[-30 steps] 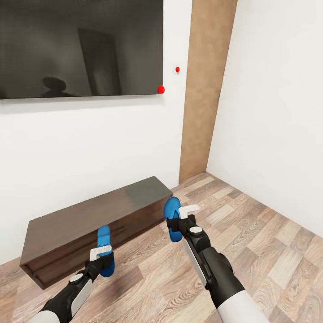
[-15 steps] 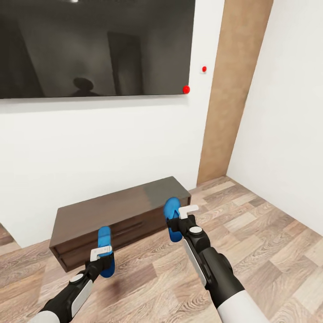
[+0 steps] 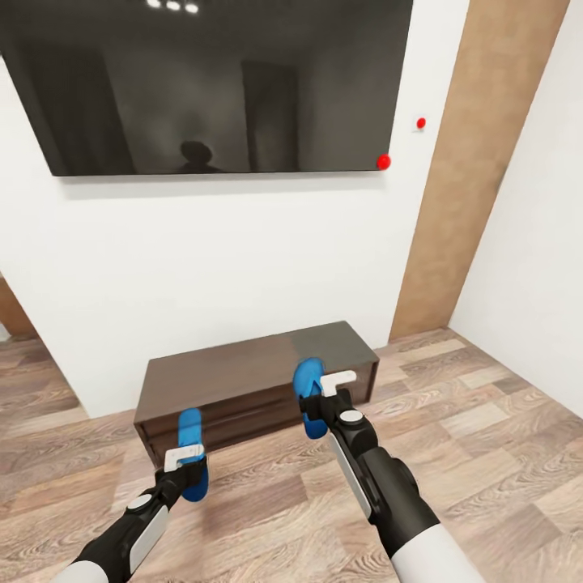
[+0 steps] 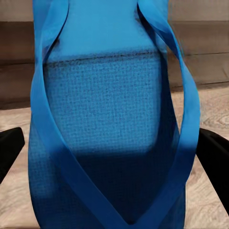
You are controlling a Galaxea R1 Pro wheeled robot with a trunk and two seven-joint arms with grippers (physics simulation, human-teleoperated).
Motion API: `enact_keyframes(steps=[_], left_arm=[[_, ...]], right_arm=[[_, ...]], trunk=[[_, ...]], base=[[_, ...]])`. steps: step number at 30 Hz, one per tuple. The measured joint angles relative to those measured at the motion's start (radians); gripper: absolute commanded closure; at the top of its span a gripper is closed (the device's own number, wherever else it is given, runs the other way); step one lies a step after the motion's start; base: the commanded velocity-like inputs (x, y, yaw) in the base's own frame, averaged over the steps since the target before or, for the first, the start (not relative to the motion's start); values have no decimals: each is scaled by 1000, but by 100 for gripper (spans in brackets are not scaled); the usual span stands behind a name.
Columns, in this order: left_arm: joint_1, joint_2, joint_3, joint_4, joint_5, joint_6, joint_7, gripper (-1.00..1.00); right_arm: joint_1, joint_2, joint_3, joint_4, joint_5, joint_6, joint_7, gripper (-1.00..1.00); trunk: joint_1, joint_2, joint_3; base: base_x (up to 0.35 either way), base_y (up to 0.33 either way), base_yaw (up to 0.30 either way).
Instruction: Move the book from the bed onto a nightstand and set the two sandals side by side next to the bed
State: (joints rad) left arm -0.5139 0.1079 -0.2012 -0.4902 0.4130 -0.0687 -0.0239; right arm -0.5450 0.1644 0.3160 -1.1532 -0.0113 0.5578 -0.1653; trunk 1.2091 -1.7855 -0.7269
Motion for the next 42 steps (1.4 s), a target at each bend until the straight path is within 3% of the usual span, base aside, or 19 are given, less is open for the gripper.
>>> enact_keyframes(steps=[42], left_arm=[[0, -1, -11, 4, 0, -1, 0, 100]], right_arm=[[0, 0, 9, 4, 1, 0, -2, 100]], trunk=[[0, 0, 9]], base=[[0, 0, 292]])
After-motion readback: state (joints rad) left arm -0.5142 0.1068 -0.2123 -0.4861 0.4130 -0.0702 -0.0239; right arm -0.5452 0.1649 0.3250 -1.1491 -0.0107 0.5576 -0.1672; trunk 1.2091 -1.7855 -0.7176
